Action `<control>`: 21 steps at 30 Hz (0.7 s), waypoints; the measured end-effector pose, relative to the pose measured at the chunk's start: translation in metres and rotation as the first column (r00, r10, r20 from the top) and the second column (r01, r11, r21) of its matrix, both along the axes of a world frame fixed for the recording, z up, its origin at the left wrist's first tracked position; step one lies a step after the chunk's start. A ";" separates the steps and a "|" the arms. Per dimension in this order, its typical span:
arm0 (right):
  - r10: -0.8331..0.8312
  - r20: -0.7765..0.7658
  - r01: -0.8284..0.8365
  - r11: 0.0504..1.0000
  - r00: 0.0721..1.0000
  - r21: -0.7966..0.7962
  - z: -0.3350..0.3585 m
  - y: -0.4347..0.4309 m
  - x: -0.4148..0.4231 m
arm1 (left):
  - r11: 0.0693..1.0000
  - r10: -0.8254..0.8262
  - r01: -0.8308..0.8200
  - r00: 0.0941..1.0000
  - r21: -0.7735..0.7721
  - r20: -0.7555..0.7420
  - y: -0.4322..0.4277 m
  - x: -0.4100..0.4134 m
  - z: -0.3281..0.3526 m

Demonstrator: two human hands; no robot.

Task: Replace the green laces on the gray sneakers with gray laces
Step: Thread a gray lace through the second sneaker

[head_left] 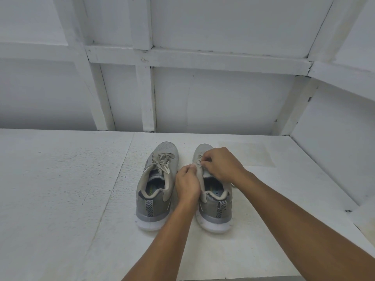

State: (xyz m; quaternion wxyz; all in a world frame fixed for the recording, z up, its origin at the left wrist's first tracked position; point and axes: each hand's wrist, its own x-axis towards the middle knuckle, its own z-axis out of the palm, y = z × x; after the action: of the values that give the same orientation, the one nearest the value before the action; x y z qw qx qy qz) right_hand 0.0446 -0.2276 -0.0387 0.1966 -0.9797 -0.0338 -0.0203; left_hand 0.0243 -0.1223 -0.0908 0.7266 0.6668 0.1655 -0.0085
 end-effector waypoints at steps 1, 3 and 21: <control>-0.002 0.002 0.002 1.000 1.000 -0.006 0.000 0.000 0.000 | 1.000 0.003 -0.003 1.000 0.001 -0.002 0.000 0.000 0.001; -0.002 0.007 0.002 1.000 1.000 -0.013 0.000 0.001 -0.001 | 1.000 0.009 -0.009 1.000 -0.010 -0.002 -0.001 0.000 0.001; 0.009 0.111 0.015 0.978 0.994 -0.206 0.002 0.004 -0.003 | 0.982 -0.165 0.147 0.973 -0.120 -0.159 0.005 0.016 0.027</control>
State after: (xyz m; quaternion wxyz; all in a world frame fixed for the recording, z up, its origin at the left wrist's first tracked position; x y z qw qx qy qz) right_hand 0.0416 -0.2240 -0.0370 0.0915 -0.9922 -0.0451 -0.0714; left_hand 0.0405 -0.1171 -0.0638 0.7418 0.6347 0.1725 -0.1307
